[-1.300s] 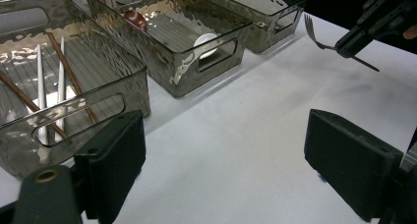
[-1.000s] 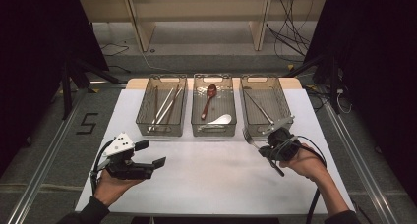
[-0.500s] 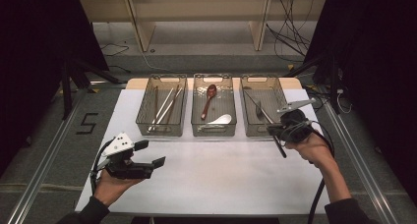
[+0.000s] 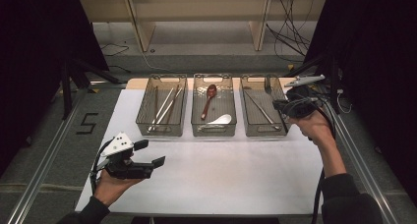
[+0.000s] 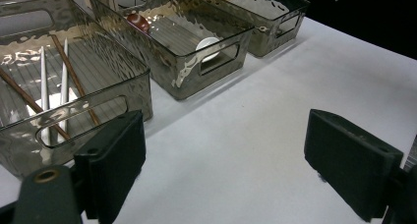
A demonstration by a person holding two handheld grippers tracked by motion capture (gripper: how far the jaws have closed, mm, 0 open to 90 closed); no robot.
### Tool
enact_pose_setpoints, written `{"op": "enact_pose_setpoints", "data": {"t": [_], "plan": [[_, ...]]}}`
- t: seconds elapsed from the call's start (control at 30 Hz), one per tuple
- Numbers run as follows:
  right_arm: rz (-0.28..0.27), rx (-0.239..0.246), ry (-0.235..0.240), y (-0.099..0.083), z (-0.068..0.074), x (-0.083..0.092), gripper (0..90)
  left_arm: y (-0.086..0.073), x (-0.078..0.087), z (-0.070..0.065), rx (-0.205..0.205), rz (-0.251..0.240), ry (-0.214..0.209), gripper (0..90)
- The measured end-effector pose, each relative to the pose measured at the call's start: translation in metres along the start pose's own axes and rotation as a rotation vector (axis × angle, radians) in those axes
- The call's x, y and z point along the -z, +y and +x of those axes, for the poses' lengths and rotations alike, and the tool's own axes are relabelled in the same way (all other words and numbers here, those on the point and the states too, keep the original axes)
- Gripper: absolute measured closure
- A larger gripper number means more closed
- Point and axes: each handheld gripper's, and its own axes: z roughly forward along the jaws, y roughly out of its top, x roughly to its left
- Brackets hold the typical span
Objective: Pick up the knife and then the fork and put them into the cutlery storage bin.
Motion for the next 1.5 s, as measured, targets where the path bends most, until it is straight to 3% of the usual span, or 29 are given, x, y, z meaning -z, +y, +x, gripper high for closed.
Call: {"op": "enact_pose_setpoints", "data": {"t": [0.37, 0.67, 1.1, 1.5], "plan": [[-0.005, -0.030, -0.037, 0.022, -0.014, -0.022, 85.4, 0.000, 0.000, 0.001, 0.000, 0.003, 0.000, 15.4], [0.000, -0.054, -0.076, 0.022, -0.026, -0.036, 85.3, 0.000, 0.000, 0.000, -0.001, 0.002, -0.002, 15.3], [0.019, -0.056, -0.103, 0.021, -0.026, -0.054, 85.2, 0.000, 0.001, 0.001, -0.002, 0.004, -0.004, 15.3], [0.046, -0.076, -0.119, 0.004, -0.030, -0.068, 85.0, 0.000, 0.001, 0.000, -0.003, 0.004, -0.004, 15.3]]}}
